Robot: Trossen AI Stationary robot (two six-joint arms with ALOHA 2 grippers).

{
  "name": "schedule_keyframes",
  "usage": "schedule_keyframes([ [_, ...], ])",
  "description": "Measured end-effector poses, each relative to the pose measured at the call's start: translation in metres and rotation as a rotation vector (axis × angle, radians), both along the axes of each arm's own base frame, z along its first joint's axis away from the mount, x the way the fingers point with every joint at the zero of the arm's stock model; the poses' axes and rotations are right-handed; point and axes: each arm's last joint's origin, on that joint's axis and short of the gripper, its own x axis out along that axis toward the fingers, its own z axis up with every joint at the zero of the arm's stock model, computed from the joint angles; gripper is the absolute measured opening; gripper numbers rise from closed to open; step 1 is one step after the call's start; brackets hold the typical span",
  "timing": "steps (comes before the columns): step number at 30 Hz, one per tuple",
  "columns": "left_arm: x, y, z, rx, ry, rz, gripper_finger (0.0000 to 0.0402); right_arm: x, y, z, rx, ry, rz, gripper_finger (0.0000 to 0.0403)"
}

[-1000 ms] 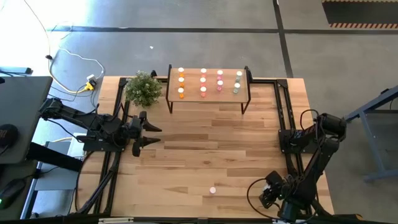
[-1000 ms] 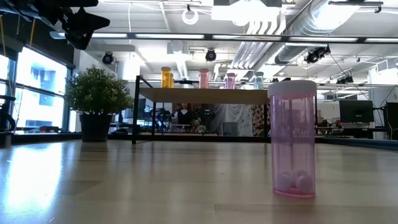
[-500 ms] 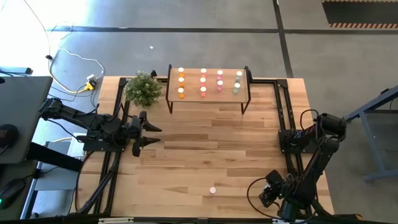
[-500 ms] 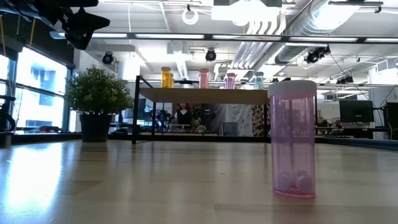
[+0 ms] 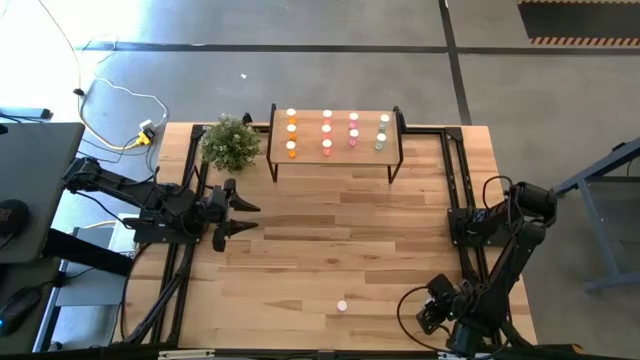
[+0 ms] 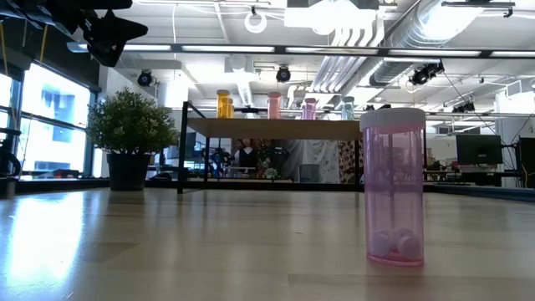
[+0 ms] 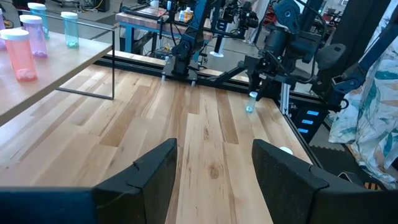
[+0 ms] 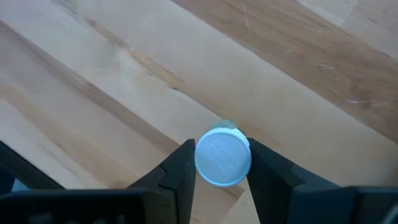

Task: Pick and place medicine bottles onto shelf by color
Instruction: Put the green pill bottle aligned with the other green pill bottles on the shelf

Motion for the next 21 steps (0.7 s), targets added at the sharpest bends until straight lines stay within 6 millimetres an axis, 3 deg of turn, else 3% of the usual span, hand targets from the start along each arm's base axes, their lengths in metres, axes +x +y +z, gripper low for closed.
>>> schedule_keyframes([
  [11, 0.0, 0.0, 0.0, 0.0, 0.0, 0.0, 0.02, 0.009, 0.008, 0.021, 0.025, -0.025, 0.028, 0.0115],
  [21, 0.0, 0.0, 0.0, 0.0, 0.0, 0.0, 0.02, 0.043, 0.0, 0.036, 0.013, -0.045, 0.122, 0.0115],
])
